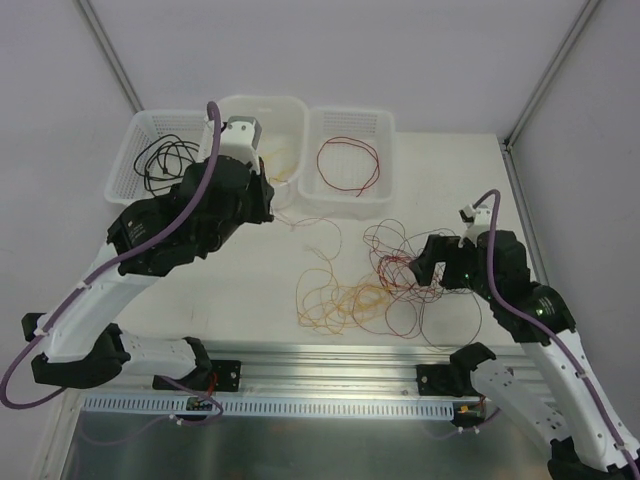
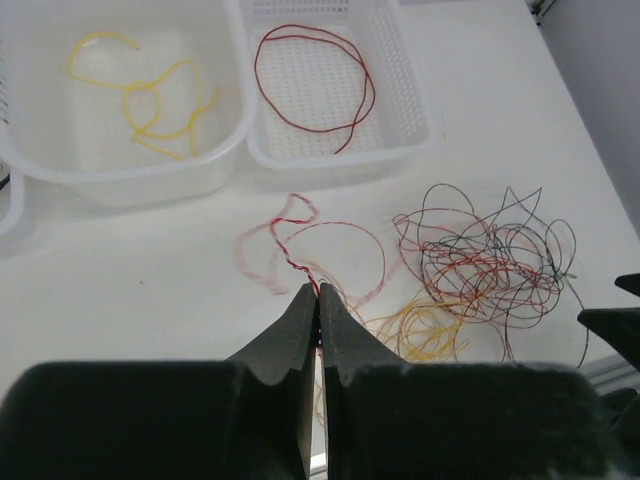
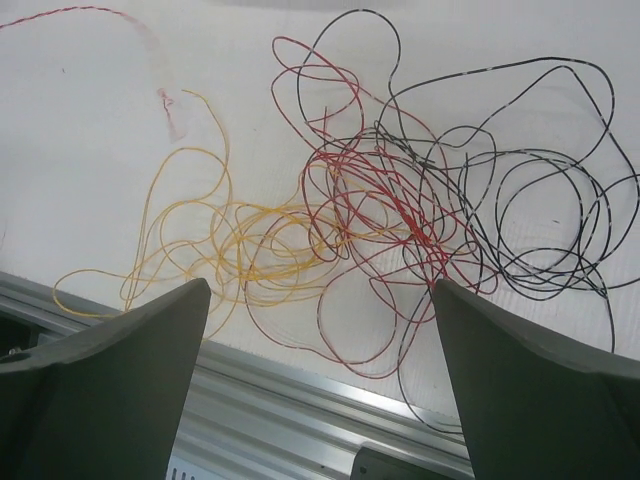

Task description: Untangle the cables

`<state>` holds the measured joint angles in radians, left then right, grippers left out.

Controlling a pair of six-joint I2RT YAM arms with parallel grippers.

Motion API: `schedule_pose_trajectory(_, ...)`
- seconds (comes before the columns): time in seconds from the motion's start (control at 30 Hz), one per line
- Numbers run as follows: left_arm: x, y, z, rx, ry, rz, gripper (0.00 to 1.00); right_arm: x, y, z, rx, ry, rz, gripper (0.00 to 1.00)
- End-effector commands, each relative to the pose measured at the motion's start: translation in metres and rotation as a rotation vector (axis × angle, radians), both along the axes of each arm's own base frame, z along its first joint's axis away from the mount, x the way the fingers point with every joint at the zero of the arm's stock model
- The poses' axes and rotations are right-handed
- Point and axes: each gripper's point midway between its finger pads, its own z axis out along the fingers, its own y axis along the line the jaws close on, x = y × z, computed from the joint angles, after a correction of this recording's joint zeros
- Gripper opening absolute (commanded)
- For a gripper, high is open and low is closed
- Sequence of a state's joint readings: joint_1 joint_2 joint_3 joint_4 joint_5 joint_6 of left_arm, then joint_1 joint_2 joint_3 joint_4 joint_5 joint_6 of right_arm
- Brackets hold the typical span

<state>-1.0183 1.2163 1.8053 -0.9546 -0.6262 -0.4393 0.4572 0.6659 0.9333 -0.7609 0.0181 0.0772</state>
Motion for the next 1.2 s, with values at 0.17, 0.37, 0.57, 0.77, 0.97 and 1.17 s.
schedule_pose_trajectory(0.17, 0.056, -0.019, 0.07, -0.065, -0.156, -0.028, 0.0, -0.025, -0.011, 0.02, 0.04, -0.109, 0.019, 1.0)
schedule_pose_trajectory(0.37, 0.098, -0.039, 0.1, -0.056, -0.255, -0.021, 0.0, -0.042, -0.021, 0.029, 0.058, -0.185, 0.024, 1.0)
schedule_pose_trajectory(0.57, 0.148, -0.053, 0.106, -0.014, -0.355, 0.036, 0.0, -0.051, -0.032, 0.039, 0.074, -0.267, -0.001, 1.0)
schedule_pose_trajectory(0.77, 0.208, -0.086, 0.086, 0.05, -0.437, -0.003, 0.0, -0.054, -0.03, 0.036, 0.07, -0.261, 0.017, 1.0)
schedule_pose_trajectory(0.97, 0.238, -0.111, 0.073, 0.098, -0.488, -0.061, 0.0, -0.051, -0.028, 0.025, 0.057, -0.242, 0.028, 1.0)
schedule_pose_trajectory(1.17, 0.265, -0.112, 0.039, 0.143, -0.448, -0.033, 0.0, -0.048, -0.029, 0.021, 0.037, -0.232, 0.027, 1.0)
